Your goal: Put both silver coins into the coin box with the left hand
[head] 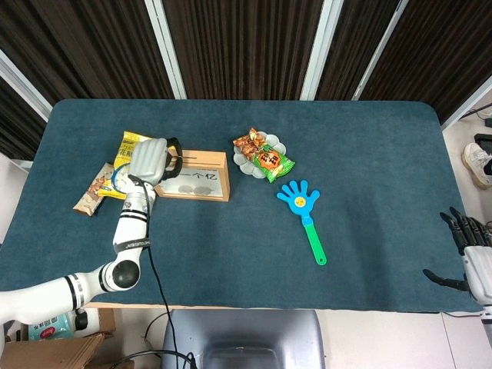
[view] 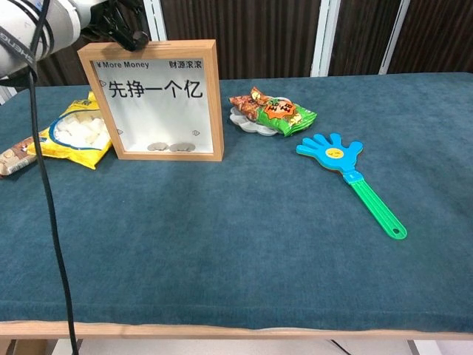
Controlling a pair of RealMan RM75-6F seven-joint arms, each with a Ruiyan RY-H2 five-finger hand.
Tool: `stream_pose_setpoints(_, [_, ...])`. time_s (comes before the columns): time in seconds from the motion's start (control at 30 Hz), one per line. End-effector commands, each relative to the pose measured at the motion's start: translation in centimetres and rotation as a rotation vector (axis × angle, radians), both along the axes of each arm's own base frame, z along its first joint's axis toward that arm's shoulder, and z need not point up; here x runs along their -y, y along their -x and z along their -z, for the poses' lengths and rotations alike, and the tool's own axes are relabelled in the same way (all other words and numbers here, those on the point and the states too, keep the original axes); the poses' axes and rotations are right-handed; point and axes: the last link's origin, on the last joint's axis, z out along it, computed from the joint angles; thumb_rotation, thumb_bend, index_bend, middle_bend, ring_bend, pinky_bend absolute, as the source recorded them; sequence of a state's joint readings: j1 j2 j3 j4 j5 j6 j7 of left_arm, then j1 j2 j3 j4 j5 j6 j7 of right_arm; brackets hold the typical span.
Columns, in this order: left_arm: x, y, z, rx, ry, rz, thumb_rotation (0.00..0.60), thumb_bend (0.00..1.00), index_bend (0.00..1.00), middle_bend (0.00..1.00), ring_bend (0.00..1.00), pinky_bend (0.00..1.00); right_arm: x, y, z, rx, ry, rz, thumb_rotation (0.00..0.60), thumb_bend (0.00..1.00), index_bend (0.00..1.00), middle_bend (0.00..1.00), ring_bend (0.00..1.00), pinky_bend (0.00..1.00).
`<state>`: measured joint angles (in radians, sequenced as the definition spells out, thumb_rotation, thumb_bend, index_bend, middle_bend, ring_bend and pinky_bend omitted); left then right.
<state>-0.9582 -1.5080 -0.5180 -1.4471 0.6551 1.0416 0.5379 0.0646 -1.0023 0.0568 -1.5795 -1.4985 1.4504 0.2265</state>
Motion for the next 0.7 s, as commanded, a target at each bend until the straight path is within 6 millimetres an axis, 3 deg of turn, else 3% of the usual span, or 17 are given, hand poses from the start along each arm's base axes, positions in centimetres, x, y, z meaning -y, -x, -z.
stream_pose_setpoints(0.03, [-0.07, -0.15, 0.15, -0.003, -0.003, 0.004, 0.6, 0.48, 0.65, 1.0, 1.0, 1.0, -0.06, 0.08, -0.15, 0.003, 0.005, 0.003, 0.6, 0.15, 0.0, 0.0, 0.0, 0.0])
stream_pose_setpoints(0.7, [-0.91, -0.19, 0.45, -0.019, -0.016, 0.007, 0.6, 0.48, 0.65, 1.0, 1.0, 1.0, -0.39, 0.3, -0.65, 0.009, 0.02, 0.009, 0.6, 0.15, 0.0, 0.0, 0.0, 0.0])
